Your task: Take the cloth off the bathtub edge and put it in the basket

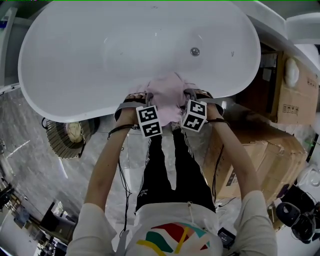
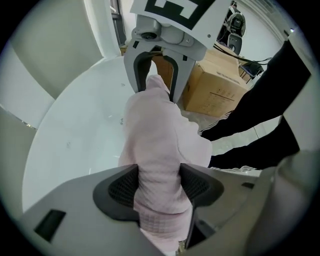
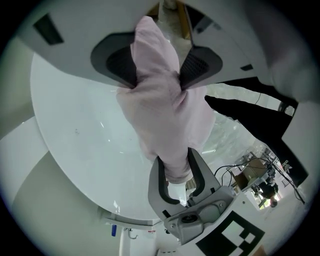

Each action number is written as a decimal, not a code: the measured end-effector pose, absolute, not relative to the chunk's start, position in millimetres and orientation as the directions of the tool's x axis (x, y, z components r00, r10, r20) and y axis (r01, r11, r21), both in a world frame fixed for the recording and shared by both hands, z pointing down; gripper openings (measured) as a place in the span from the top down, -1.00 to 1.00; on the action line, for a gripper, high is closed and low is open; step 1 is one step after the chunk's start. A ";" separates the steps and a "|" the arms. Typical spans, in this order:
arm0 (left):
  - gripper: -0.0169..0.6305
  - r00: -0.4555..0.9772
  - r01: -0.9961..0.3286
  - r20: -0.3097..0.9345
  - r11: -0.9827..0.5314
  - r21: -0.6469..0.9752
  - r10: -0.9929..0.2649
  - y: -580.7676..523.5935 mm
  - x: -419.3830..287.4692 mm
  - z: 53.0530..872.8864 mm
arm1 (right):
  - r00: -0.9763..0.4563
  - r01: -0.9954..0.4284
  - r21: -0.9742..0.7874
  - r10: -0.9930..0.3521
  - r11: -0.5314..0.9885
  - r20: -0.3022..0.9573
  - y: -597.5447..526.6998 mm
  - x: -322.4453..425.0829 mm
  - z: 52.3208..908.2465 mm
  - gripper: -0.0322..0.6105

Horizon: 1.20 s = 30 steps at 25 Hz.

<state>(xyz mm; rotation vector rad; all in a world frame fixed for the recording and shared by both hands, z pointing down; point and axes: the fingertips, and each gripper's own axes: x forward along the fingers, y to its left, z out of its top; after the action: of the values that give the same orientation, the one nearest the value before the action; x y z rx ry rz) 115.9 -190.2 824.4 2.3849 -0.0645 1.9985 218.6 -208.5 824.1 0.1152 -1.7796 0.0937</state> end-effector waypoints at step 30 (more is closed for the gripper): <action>0.72 0.228 -0.169 0.972 -0.981 0.092 0.052 -196.3 124.7 796.8 | -0.207 -0.072 0.035 -0.049 0.997 0.977 -196.7 228.5 806.9 0.71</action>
<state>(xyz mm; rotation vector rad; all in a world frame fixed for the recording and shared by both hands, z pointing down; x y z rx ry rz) 124.7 -196.3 796.8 2.3161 -0.1124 1.8446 228.5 -196.7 806.9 0.0898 -1.7796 0.0210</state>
